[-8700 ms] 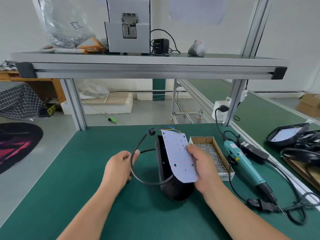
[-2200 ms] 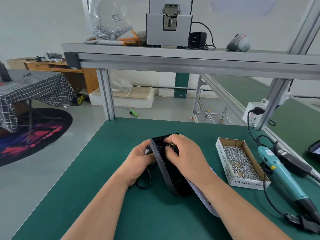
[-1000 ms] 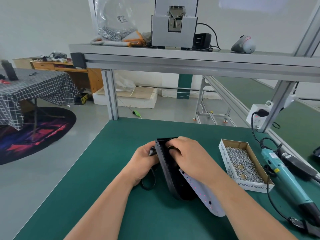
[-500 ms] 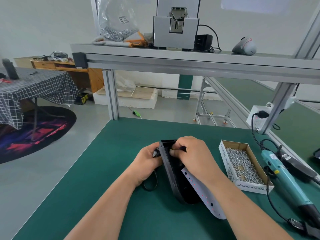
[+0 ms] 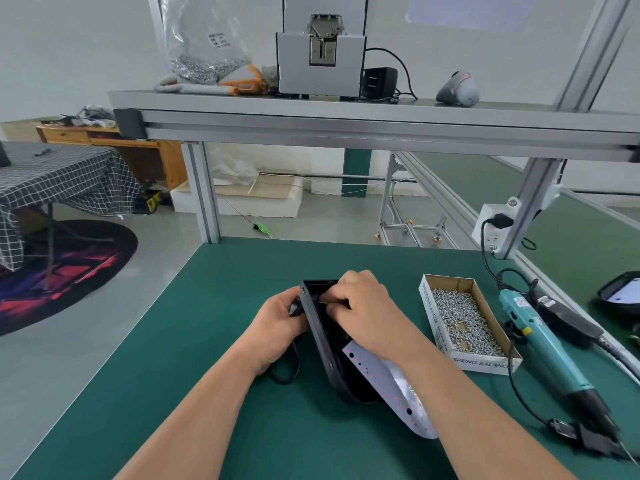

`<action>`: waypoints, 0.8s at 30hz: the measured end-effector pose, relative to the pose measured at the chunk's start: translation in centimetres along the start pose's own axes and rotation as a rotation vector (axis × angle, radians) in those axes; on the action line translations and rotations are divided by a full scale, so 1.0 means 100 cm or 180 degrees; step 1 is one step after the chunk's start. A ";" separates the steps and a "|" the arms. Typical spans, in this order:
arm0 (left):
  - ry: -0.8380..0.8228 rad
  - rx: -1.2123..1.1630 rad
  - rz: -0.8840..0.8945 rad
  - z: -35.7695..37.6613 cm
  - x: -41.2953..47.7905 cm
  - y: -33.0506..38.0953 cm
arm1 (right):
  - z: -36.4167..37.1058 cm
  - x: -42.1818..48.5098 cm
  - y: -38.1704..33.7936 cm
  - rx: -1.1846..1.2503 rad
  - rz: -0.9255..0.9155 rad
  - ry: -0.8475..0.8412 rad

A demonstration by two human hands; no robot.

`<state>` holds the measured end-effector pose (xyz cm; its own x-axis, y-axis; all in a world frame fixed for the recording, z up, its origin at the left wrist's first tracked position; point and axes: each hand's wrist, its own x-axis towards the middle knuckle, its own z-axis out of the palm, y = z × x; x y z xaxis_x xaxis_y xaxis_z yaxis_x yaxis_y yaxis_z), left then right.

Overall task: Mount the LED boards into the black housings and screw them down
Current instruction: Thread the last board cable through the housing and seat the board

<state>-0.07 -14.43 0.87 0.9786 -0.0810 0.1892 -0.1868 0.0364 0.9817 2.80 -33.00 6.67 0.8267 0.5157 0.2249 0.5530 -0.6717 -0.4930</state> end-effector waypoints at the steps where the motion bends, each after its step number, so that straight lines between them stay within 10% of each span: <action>1: 0.0003 0.0087 0.0000 0.001 0.000 0.000 | 0.001 0.000 0.001 -0.0015 0.0031 -0.0006; 18: -0.0065 0.0686 0.0078 0.001 0.000 0.005 | -0.006 -0.014 0.027 0.1375 0.0282 0.0430; 24: -0.0168 0.0890 0.0005 0.000 0.000 0.005 | -0.001 -0.016 0.012 0.0230 0.0192 -0.0320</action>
<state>-0.17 -14.39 1.38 0.9738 -0.1333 0.1843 -0.2121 -0.2389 0.9476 2.11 -34.71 5.78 0.8418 0.5286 0.1094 0.4907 -0.6648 -0.5632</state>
